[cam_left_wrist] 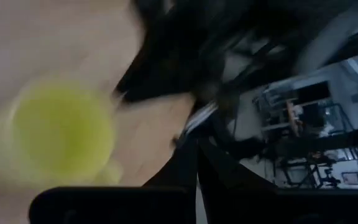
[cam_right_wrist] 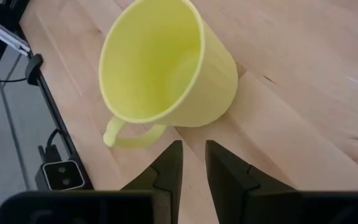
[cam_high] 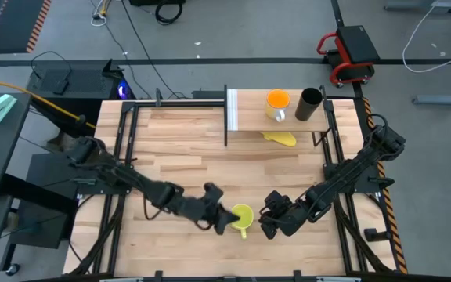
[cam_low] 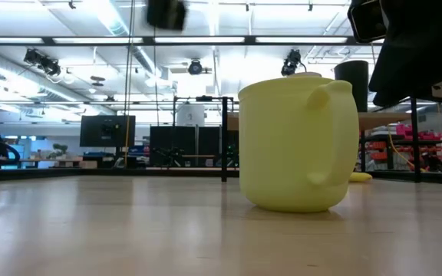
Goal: Stack small to large cups/mugs on shelf
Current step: Put the yellow mug on the shelf
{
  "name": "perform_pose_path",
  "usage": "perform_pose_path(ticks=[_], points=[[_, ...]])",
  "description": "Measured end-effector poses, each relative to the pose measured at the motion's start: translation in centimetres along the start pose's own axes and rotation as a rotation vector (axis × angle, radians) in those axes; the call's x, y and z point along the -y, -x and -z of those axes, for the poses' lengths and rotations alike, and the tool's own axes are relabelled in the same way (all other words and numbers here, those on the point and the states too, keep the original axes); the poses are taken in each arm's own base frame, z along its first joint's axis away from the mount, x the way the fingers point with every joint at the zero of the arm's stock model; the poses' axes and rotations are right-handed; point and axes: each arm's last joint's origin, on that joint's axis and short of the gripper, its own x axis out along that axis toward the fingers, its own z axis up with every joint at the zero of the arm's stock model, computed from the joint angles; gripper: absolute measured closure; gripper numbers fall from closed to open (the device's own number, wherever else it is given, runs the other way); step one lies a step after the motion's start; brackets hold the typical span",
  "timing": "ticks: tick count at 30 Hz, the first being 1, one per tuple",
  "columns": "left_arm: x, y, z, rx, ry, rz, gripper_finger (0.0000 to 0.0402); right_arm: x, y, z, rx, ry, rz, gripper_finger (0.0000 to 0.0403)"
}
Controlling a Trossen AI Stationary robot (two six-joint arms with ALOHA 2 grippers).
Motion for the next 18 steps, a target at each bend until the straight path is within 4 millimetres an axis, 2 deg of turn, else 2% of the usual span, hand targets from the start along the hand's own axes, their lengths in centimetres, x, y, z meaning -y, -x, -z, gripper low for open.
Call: perform_pose_path(ticks=[5, 8, 13, 15, 18], points=[[2.5, 0.4, -4.0, 0.067, -0.168, 0.015, 0.0393, 0.0, 0.1, 0.0, -0.008, 0.052, -0.001, 0.0325], [2.7, 1.1, -6.4, -0.023, -0.199, -0.120, 0.0395, 0.1, 1.0, -0.2, -0.049, 0.082, -0.007, 0.0325], [2.0, 3.3, -9.7, -0.145, -0.209, -0.498, 0.0383, 0.6, 4.6, -0.4, -0.024, 0.101, 0.005, 0.0325], [1.9, 3.4, -10.4, -0.159, -0.201, -0.514, 0.0375, 1.0, 6.2, -0.4, 0.010, 0.102, 0.009, 0.0325], [1.4, 2.6, -10.2, -0.203, -0.207, -0.513, 0.0370, 1.4, 8.1, -0.5, 0.071, 0.101, 0.011, 0.0325]])
